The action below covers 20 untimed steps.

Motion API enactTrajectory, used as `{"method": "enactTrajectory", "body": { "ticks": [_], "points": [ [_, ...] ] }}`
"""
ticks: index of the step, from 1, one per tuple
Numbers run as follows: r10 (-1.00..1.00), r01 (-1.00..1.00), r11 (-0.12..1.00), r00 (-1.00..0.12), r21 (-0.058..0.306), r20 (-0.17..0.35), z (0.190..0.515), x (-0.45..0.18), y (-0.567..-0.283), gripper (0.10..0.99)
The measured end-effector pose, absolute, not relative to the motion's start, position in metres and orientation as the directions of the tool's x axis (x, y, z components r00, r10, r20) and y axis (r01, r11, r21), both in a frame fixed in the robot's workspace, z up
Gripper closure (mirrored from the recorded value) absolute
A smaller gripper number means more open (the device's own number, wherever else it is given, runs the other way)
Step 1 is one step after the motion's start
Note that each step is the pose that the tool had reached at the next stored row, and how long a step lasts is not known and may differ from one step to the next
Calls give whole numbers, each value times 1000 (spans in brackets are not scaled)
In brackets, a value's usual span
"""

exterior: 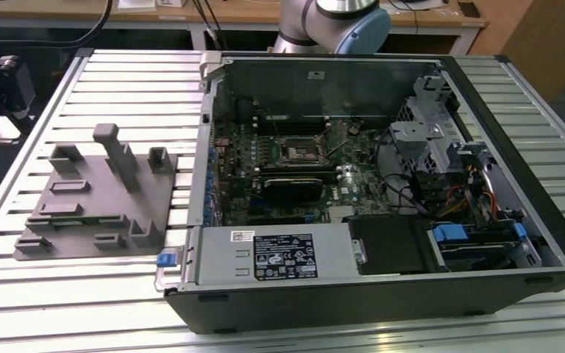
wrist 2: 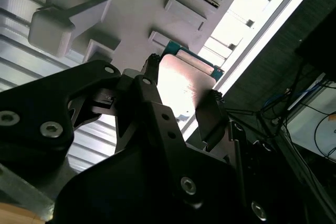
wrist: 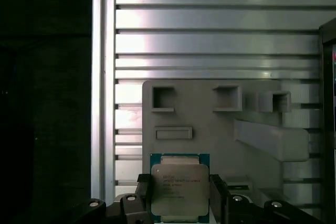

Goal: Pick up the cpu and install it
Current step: 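Pick up the cpu and move it towards the insertion slot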

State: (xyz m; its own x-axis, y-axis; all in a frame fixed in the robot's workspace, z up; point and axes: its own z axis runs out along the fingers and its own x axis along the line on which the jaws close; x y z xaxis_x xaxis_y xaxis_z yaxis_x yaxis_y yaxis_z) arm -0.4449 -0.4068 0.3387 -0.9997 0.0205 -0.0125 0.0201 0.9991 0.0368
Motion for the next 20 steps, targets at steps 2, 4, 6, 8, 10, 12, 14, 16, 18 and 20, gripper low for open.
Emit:
{"method": "enactTrajectory", "body": {
  "ticks": [2,4,6,8,10,12,14,16,18,20],
  "points": [
    [21,20,999,-1000,34,-13,341,-445,-406,553],
    [20,20,999,-1000,31,-13,343,-445,-406,553],
    [20,20,999,-1000,29,-13,345,-445,-406,553],
    [20,20,999,-1000,26,-13,348,-445,-406,553],
    [20,20,1000,-1000,23,-13,351,-445,-406,553],
    [20,20,1000,-1000,20,-13,354,-445,-405,553],
    [20,20,1000,-1000,17,-13,358,-445,-405,553],
    [20,20,1000,-1000,14,-13,360,-445,-405,553],
    [20,20,1000,-1000,11,-13,363,-445,-405,553],
    [20,20,1000,-1000,8,-13,367,-445,-404,553]
  ]
}}
